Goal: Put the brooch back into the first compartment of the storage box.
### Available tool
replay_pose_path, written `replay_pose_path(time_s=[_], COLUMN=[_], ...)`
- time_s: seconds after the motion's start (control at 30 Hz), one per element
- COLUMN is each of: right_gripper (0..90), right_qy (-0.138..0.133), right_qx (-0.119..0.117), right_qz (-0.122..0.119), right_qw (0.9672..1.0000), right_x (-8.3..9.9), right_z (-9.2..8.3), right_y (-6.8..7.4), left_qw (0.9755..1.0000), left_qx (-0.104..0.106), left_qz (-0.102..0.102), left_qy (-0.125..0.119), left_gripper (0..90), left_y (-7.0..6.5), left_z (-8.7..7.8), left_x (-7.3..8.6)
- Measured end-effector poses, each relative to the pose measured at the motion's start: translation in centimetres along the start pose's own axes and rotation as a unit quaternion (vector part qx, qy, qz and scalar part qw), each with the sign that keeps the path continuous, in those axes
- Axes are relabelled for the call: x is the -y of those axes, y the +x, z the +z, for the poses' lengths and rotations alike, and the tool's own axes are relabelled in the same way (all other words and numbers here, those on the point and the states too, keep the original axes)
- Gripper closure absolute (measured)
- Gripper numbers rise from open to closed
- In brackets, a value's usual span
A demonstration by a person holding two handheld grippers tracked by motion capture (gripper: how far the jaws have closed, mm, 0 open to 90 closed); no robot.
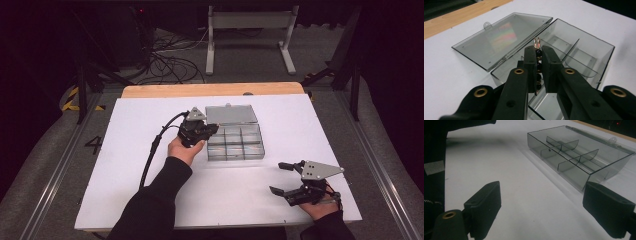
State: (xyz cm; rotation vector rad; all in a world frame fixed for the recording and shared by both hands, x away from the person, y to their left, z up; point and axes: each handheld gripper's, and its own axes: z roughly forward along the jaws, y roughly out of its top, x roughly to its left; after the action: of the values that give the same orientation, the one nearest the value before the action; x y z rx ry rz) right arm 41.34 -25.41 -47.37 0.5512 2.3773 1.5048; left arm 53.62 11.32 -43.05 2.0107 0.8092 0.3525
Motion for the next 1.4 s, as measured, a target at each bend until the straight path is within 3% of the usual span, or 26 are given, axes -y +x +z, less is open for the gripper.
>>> replay_pose_path(time_s=[0.67,0.83,1.4], right_gripper=[15.2,15.1,15.2], right_qy=[0.000,0.001,0.002], right_qx=[-0.001,-0.002,-0.004], right_qz=[0.000,0.000,0.000], right_qw=[1.0000,1.0000,1.0000], right_x=[0.0,0.0,0.1], right_z=[0.0,0.0,0.0], right_y=[0.0,0.0,0.0], left_qw=[0.9995,0.9991,0.9980], left_qx=[-0.016,-0.011,-0.005], left_qz=[-0.015,-0.031,-0.042], left_qy=[0.023,0.028,0.047], left_gripper=[82.5,82.5,82.3], left_y=[1.2,1.5,1.8], left_z=[2.1,2.5,3.3], left_x=[0.9,1.1,1.6])
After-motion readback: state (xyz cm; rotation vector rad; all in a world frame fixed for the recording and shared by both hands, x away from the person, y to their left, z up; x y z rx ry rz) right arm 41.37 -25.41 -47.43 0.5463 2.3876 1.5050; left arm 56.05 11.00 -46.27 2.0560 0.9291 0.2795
